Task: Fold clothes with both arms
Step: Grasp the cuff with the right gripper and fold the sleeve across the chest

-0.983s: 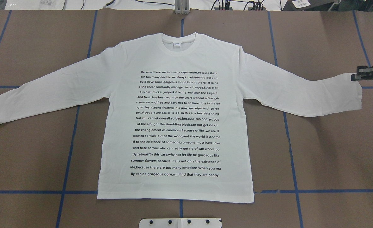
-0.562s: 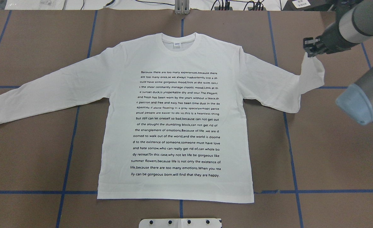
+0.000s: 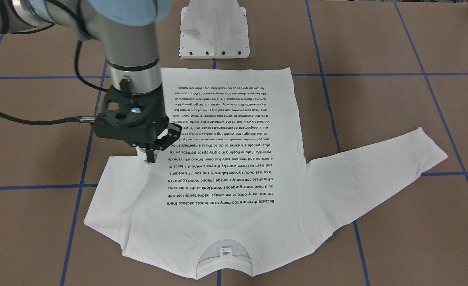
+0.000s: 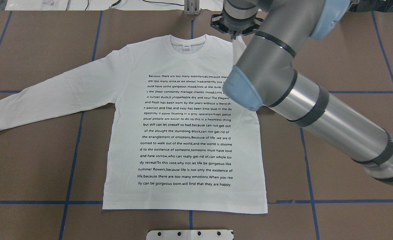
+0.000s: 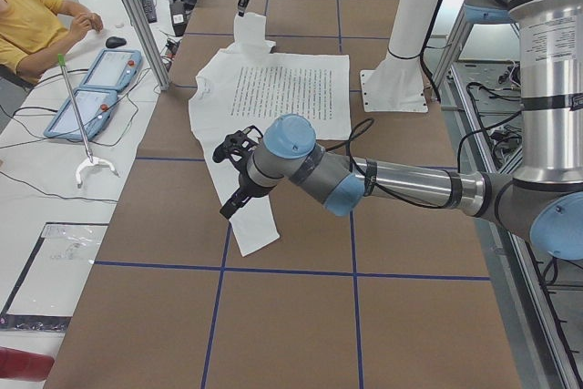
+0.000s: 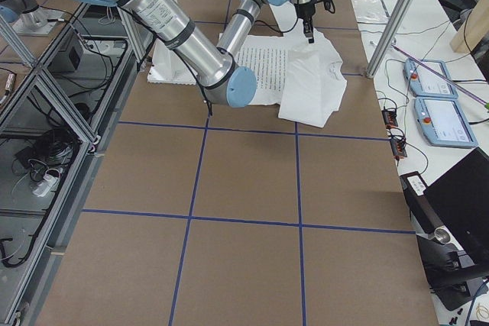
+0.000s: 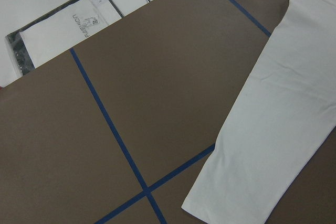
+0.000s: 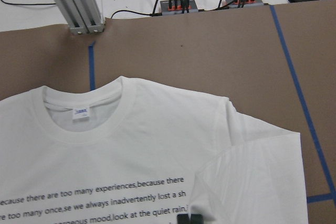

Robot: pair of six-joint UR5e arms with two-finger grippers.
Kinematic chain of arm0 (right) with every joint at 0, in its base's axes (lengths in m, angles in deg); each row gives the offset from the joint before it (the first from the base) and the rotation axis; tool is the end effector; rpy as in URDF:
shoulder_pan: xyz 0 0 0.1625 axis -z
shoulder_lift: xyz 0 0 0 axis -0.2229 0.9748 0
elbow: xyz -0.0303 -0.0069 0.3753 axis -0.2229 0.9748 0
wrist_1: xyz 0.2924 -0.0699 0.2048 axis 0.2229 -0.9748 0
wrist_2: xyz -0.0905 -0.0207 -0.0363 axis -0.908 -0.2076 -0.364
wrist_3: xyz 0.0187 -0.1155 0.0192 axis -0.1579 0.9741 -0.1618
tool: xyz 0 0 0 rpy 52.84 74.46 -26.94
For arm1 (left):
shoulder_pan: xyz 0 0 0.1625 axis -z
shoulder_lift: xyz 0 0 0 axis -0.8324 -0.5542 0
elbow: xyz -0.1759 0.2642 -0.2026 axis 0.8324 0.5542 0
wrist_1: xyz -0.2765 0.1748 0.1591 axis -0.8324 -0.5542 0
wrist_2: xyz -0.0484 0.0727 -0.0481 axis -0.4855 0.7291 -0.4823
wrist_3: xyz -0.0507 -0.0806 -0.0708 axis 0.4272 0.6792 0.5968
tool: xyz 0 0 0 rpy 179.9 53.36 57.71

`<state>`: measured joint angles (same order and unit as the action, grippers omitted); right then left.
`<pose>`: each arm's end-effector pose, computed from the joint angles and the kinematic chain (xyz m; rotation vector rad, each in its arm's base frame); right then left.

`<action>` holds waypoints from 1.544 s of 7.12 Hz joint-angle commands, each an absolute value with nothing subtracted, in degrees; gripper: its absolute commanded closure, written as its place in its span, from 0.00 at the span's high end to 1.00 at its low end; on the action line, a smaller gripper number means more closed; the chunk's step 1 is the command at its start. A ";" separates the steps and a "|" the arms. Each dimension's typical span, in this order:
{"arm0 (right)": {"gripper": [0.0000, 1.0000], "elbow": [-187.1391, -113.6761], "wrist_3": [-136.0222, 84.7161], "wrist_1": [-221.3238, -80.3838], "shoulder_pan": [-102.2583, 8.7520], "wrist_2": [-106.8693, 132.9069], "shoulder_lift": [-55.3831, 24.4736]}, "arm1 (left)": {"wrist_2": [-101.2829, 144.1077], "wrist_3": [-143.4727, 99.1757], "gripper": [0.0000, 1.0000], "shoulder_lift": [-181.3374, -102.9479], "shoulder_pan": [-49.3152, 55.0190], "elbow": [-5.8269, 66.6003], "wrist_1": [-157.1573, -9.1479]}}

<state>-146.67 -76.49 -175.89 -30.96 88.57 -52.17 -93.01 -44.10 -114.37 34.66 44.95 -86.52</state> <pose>-0.3942 -0.5389 0.1016 0.3055 -0.7259 0.2926 -0.0552 -0.4105 0.4978 0.6662 0.7297 0.3583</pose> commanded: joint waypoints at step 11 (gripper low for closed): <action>0.99 -111.90 -93.44 -151.89 -12.79 69.36 -74.36 | -94.25 -43.91 1.00 -114.37 34.62 40.67 -90.53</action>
